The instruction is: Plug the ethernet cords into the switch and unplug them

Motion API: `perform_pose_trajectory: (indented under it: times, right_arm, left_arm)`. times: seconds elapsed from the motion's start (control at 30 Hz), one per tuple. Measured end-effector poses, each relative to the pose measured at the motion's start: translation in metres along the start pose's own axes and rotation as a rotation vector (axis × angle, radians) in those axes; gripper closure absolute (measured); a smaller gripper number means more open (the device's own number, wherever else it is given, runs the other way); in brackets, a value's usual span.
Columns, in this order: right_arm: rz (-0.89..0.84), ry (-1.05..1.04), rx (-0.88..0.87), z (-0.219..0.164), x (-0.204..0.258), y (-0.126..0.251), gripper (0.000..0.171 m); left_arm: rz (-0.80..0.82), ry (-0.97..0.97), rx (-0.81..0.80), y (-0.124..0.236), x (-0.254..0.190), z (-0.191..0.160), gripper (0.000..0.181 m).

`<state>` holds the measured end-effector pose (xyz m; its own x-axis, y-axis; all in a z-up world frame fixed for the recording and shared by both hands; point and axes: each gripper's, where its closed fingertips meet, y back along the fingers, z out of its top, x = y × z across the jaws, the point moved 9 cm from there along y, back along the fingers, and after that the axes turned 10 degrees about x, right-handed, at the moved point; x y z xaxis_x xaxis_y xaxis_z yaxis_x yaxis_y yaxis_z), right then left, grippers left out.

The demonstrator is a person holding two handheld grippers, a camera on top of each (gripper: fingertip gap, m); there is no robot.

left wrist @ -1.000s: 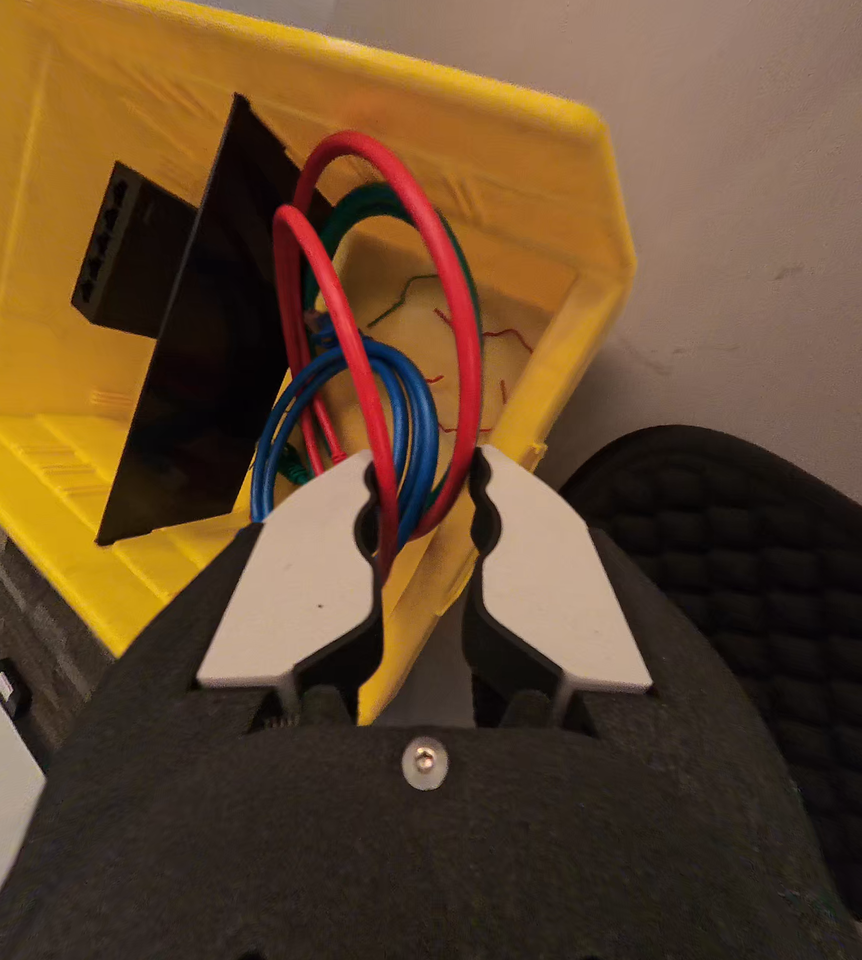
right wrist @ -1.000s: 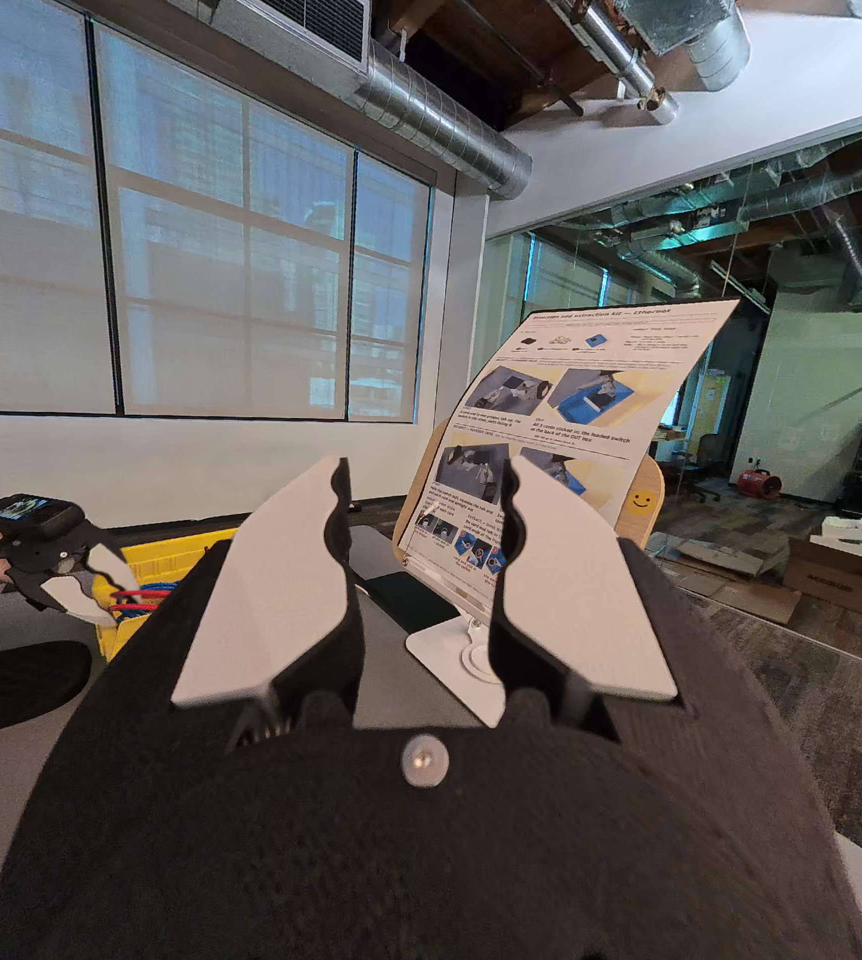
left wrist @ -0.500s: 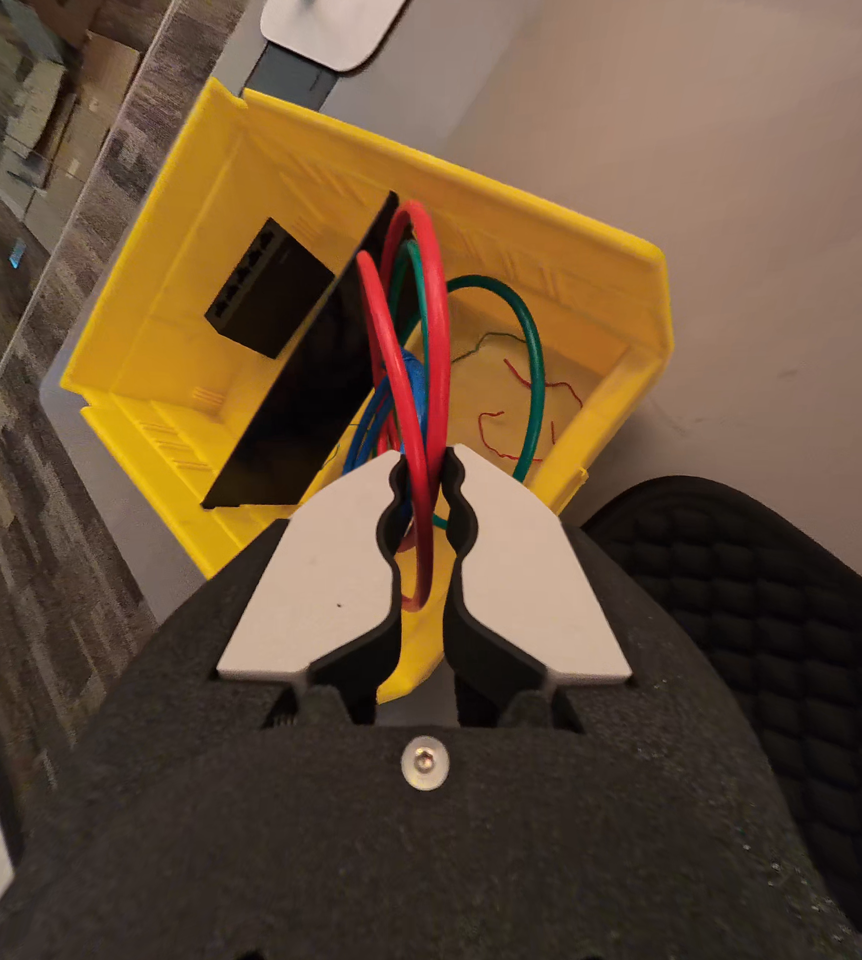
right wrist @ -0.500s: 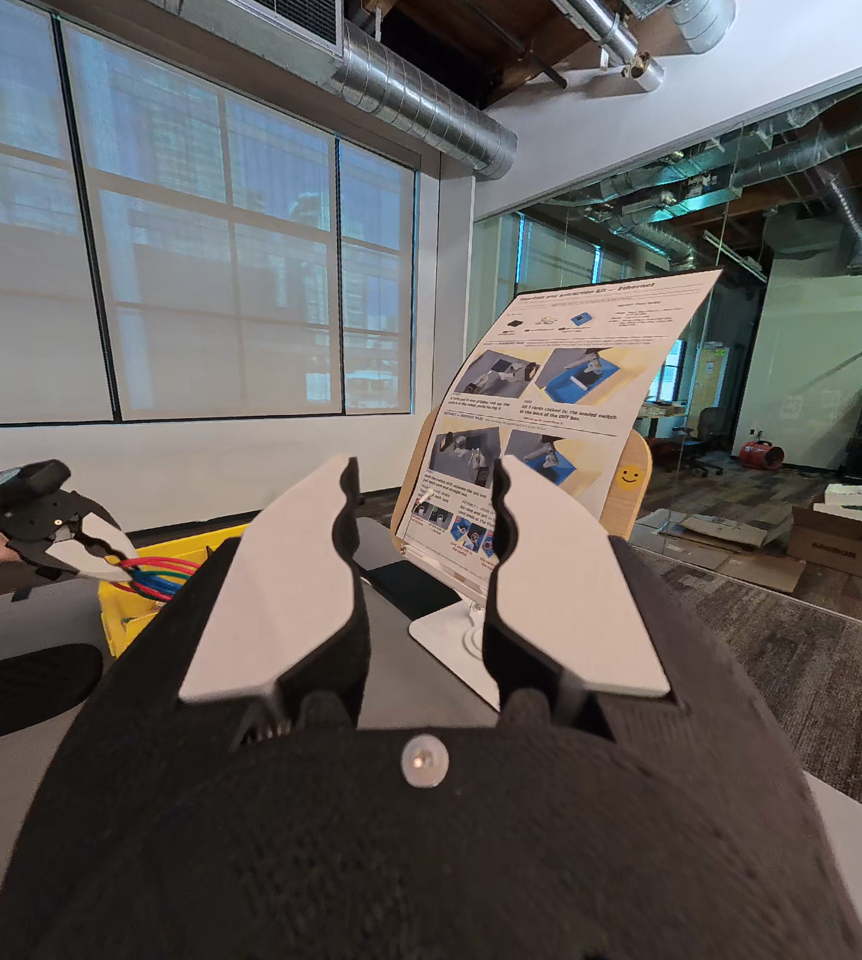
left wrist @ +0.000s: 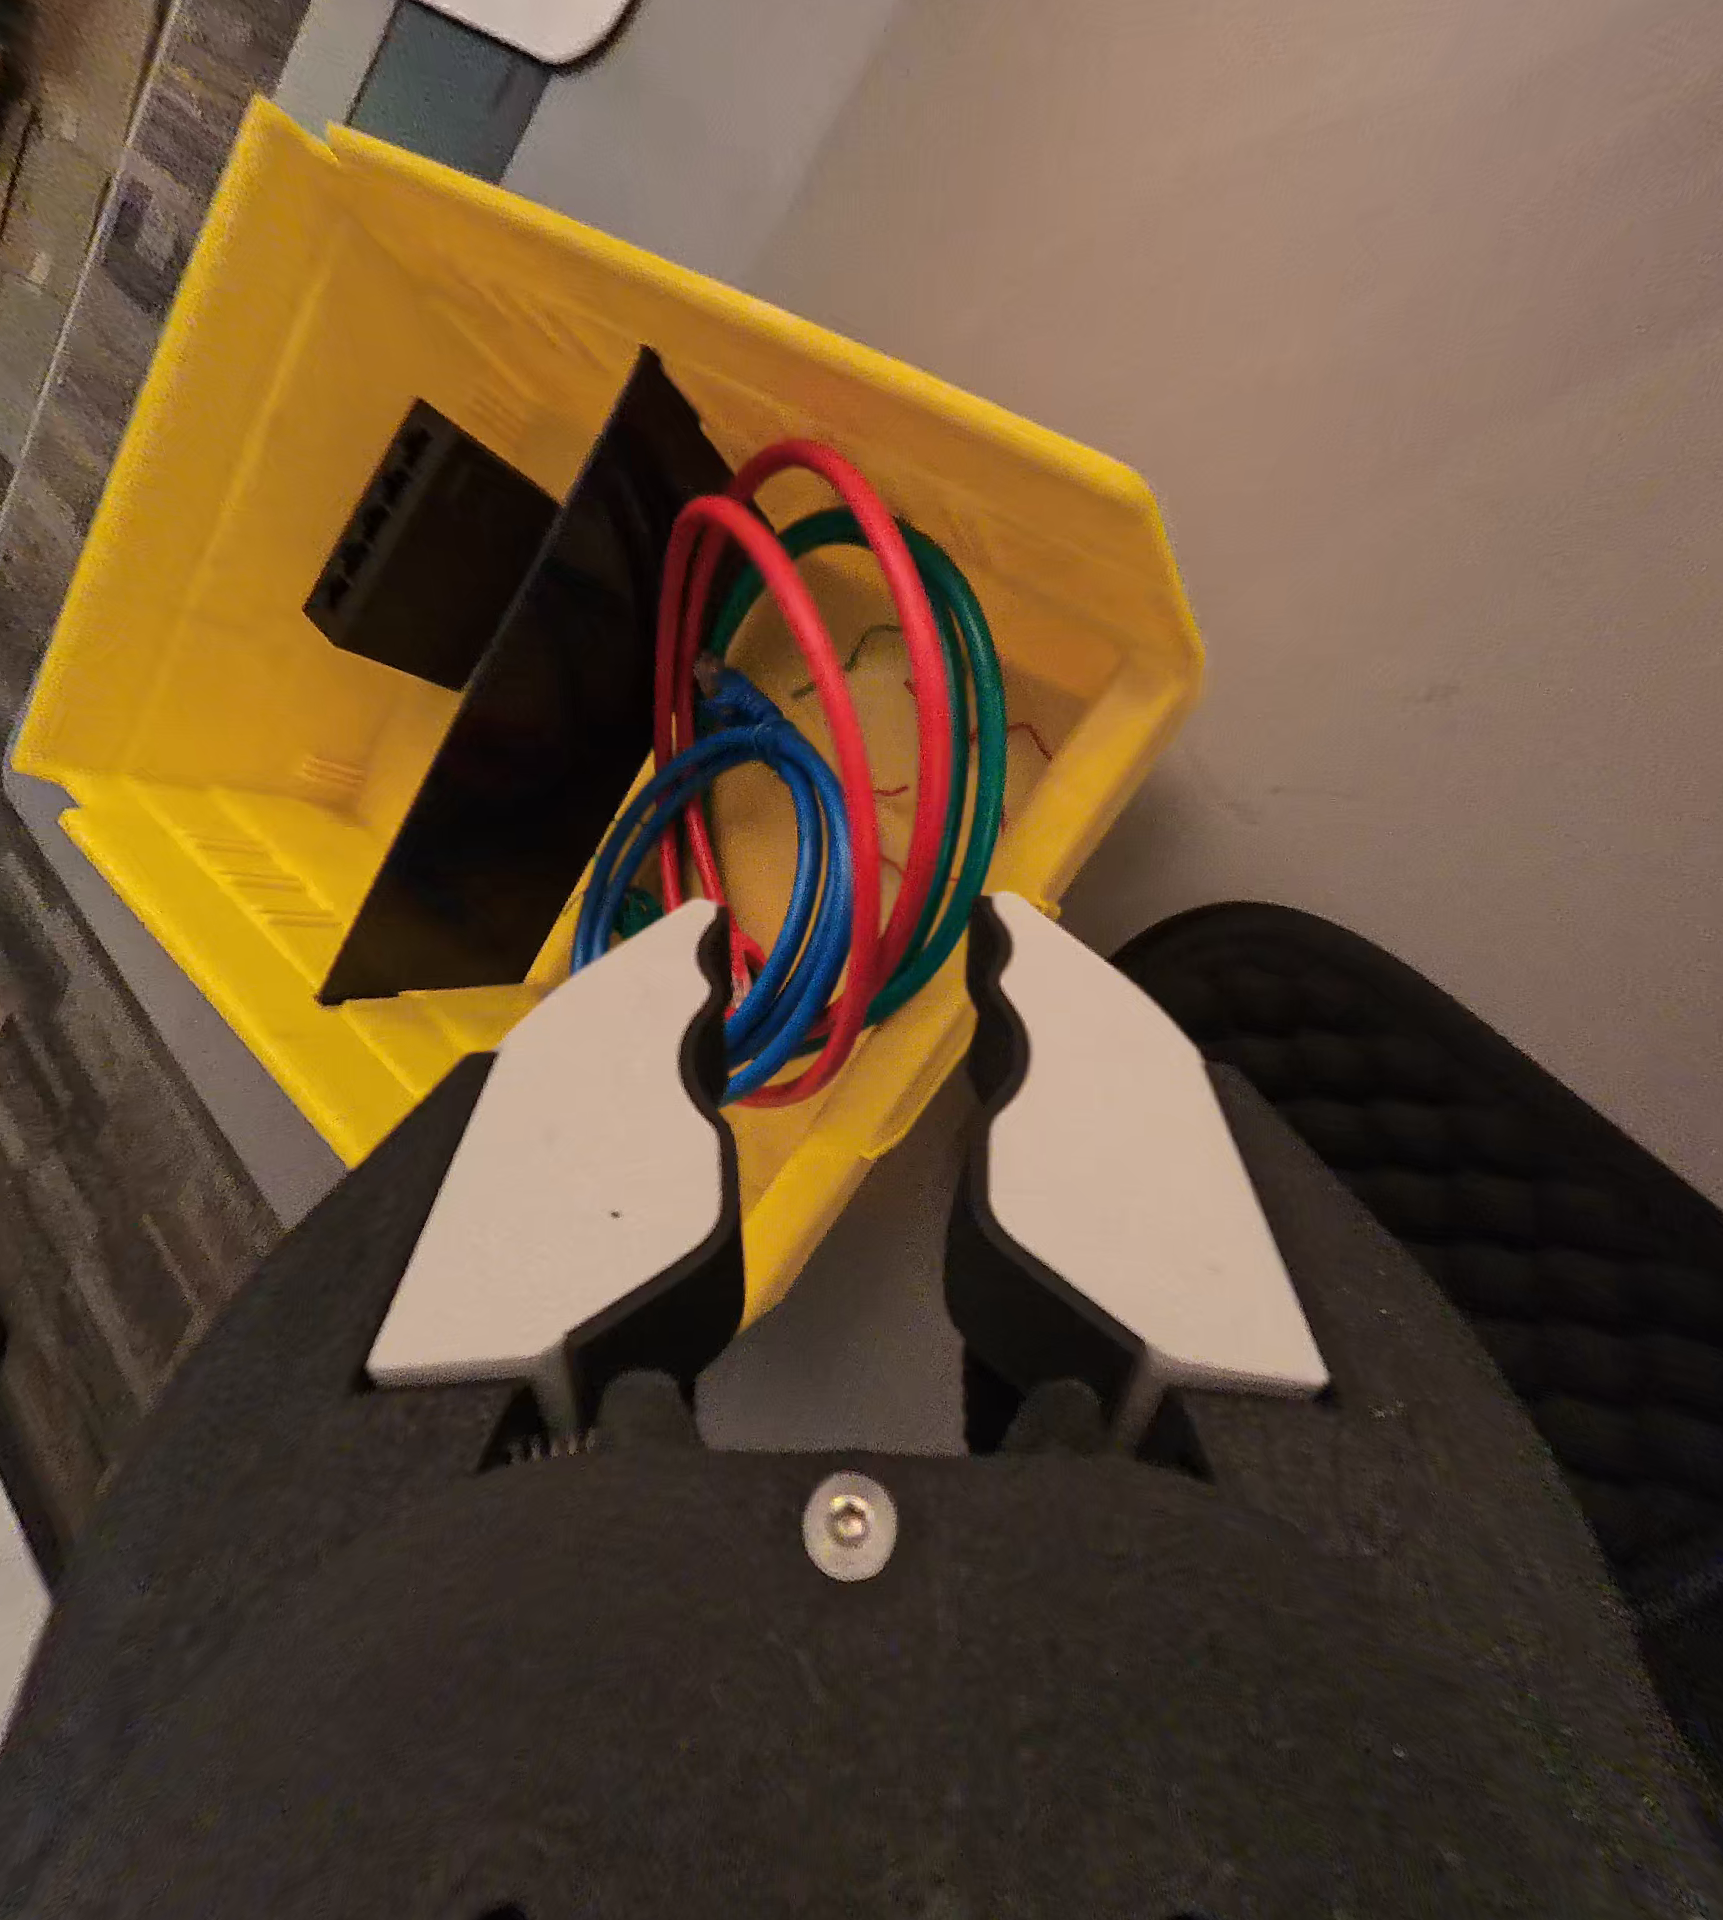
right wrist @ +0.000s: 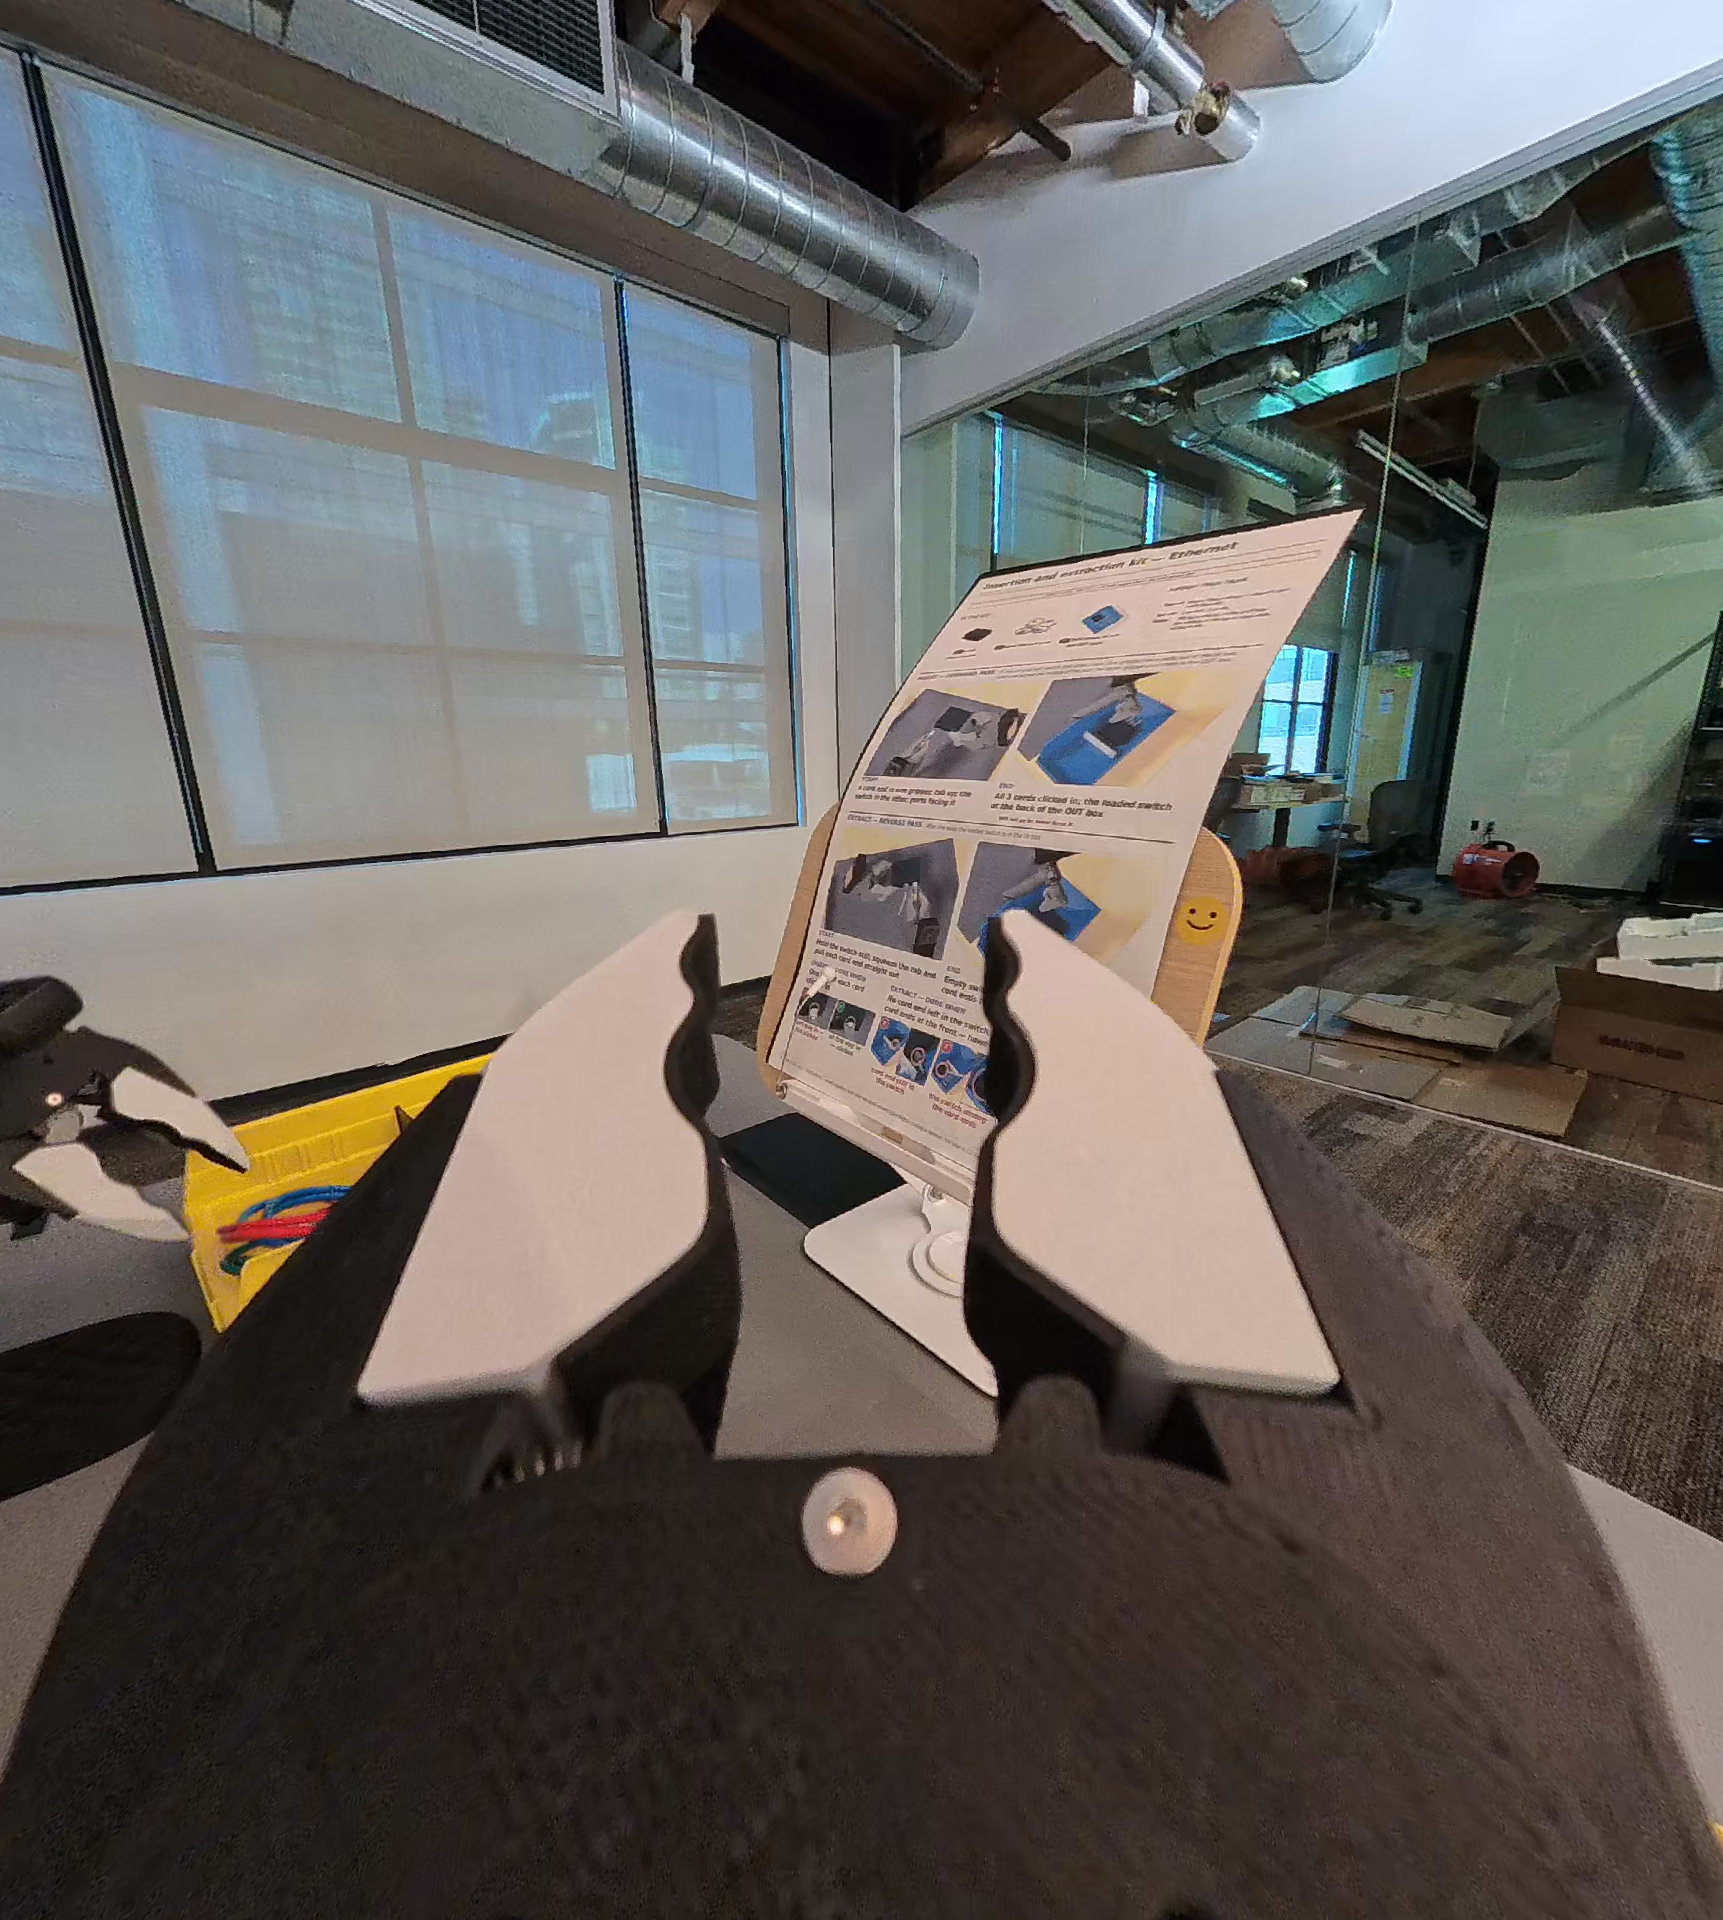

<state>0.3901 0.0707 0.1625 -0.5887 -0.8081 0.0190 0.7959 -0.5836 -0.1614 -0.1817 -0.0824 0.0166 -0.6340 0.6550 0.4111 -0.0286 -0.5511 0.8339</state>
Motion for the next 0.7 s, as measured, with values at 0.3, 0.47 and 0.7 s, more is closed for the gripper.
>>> perform_pose_trajectory:
  times: [0.3, 0.47, 0.7]
  right_arm:
    - [-0.004, -0.018, 0.013, -0.002, -0.002, 0.001, 0.122]
    - [-0.015, -0.019, 0.048, -0.004, -0.005, -0.001, 0.122]
    - [-0.013, -0.025, 0.078, -0.009, -0.006, -0.007, 0.121]
  left_arm:
    - [0.063, -0.046, 0.084, -0.026, -0.026, 0.003, 0.126]
    - [0.049, -0.06, 0.093, -0.015, -0.006, -0.007, 0.134]
    - [0.016, -0.231, 0.231, -0.017, 0.027, -0.02, 0.137]
